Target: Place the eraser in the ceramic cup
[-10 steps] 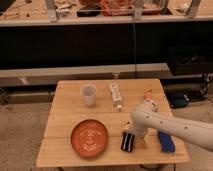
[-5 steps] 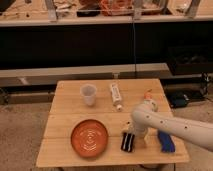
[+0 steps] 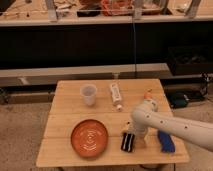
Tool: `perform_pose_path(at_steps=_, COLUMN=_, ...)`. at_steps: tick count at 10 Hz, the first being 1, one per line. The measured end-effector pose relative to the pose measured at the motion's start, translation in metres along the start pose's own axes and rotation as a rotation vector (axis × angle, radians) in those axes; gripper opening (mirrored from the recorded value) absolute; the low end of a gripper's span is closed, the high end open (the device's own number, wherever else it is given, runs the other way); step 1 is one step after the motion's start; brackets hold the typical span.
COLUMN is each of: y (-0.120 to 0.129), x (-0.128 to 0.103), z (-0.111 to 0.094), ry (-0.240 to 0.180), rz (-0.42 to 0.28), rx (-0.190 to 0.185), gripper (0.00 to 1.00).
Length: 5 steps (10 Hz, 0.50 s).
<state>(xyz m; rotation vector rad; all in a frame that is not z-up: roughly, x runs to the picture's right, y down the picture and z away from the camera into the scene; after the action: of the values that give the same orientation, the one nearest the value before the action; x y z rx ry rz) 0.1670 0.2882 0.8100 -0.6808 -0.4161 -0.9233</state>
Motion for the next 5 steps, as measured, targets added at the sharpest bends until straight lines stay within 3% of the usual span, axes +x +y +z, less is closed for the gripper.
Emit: perform_pose_path(at_steps=5, y=-0.0001, x=0.0001, z=-0.0006, ry=-0.003, rz=-0.009, rx=-0.001, gripper=0.8)
